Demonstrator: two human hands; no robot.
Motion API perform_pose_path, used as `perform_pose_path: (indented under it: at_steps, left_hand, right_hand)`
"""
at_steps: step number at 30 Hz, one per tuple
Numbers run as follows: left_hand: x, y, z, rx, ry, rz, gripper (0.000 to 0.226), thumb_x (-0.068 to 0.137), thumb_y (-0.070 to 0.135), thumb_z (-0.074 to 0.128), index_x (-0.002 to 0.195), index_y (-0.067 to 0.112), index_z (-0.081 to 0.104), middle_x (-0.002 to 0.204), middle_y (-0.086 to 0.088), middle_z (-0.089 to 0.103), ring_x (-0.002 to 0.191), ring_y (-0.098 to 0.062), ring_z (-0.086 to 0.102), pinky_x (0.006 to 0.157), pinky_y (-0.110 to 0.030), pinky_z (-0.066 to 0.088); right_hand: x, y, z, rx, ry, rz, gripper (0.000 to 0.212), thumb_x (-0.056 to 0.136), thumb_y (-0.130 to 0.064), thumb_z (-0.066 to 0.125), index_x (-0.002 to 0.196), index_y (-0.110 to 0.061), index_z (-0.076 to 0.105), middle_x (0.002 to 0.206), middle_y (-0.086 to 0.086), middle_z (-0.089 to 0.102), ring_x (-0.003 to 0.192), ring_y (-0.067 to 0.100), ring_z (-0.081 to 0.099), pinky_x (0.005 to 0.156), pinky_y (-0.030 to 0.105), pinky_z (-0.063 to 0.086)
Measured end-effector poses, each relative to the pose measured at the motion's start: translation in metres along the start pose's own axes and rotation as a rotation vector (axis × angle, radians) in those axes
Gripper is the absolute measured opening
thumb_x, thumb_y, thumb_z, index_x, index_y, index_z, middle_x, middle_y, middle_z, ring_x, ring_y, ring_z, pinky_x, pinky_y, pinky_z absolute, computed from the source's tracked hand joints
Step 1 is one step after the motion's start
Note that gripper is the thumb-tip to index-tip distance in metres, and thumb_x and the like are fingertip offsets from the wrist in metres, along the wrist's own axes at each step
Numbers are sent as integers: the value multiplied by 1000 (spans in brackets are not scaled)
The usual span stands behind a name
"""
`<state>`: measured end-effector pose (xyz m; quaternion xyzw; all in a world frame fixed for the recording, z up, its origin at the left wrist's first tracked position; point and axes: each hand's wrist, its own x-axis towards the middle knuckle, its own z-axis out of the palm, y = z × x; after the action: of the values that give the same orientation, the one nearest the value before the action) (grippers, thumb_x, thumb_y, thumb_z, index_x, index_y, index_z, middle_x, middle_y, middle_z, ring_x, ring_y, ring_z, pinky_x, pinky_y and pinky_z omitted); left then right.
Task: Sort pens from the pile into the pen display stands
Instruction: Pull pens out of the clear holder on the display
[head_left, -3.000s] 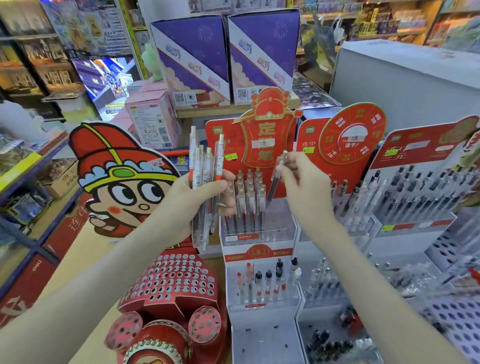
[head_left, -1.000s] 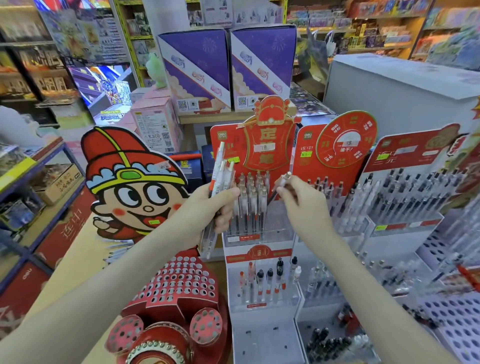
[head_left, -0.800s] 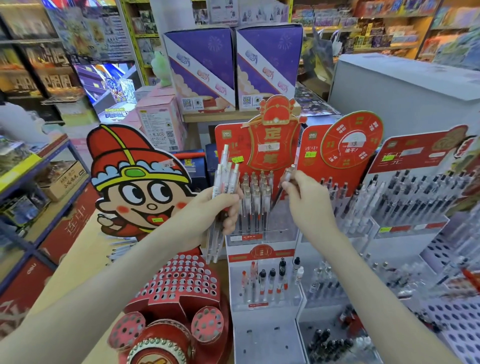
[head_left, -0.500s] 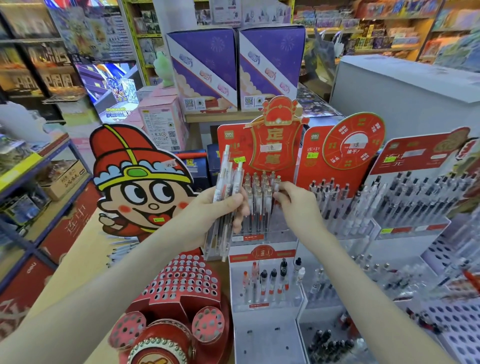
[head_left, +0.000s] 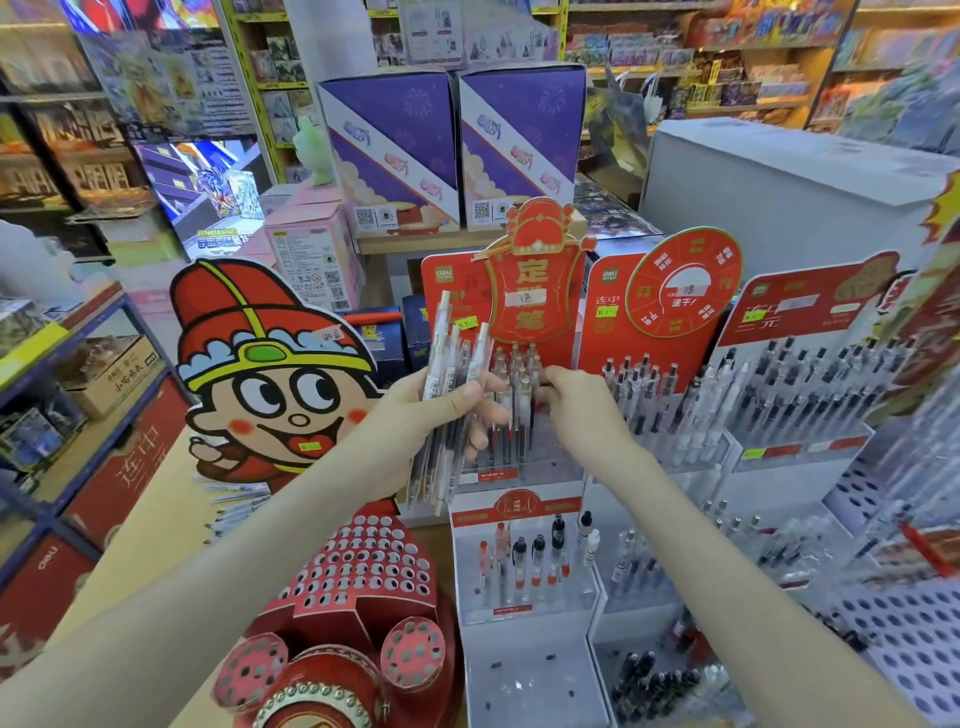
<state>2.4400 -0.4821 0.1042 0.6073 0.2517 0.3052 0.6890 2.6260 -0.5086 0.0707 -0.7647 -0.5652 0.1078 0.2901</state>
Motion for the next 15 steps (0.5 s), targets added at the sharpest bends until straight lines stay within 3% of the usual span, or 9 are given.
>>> perform_pose_path:
  at_steps: [2,4,6,8,9,11,13,15]
  left_hand:
    - [0,0,-1,-1,7,-5,31,81,24,59,105,5,63,83,-11,70,57,-16,59,51,-27,50]
    - [0,1,0,6,4,-7,31,81,24,58,104,5,63,82,-10,71,56,-15,58,50,-26,49]
    - [-1,2,3,22,-16,-8,30,81,23,57,105,5,63,80,-8,71,55,-15,58,49,-25,49]
    - [-1,2,9,76,-64,-12,29,83,21,56,107,6,61,81,-8,72,56,-15,59,50,-25,49]
    - [-1,3,12,111,-96,-10,27,85,20,55,107,7,61,82,-8,72,57,-15,60,52,-25,51]
    - [-1,4,18,156,-142,-10,26,86,19,54,108,9,60,84,-7,73,60,-16,64,57,-26,54]
    - [0,5,19,159,-146,-19,27,86,20,55,110,10,61,90,-9,74,68,-21,68,64,-30,58]
    - [1,5,16,181,-101,-23,20,92,15,53,109,8,63,99,-14,73,80,-32,71,73,-40,60]
  right_hand:
    - [-10,-2,-3,20,62,-1,30,96,2,42,122,-6,55,118,12,62,90,23,59,72,27,48]
    - [-25,-9,-10,119,211,-72,38,97,-6,46,135,-10,46,123,8,58,104,16,57,88,23,42]
    - [-39,-22,-22,299,277,-161,32,96,-19,52,127,-15,53,108,-1,61,93,4,56,84,14,43]
    - [-49,-36,-34,477,146,-184,16,92,-24,58,106,-19,62,92,-4,64,80,-1,57,72,8,44]
    - [-52,-40,-38,548,67,-176,7,91,-24,60,94,-19,63,84,-2,65,72,2,57,66,11,44]
    - [-55,-42,-43,645,-5,-151,14,90,-20,60,77,-16,59,71,6,63,62,9,55,62,21,46]
    - [-57,-40,-50,700,11,-146,15,91,-17,59,76,-14,59,73,6,63,66,11,56,67,28,50]
    - [-58,-34,-60,773,92,-148,12,93,-17,56,84,-13,61,77,2,64,71,12,59,69,26,53]
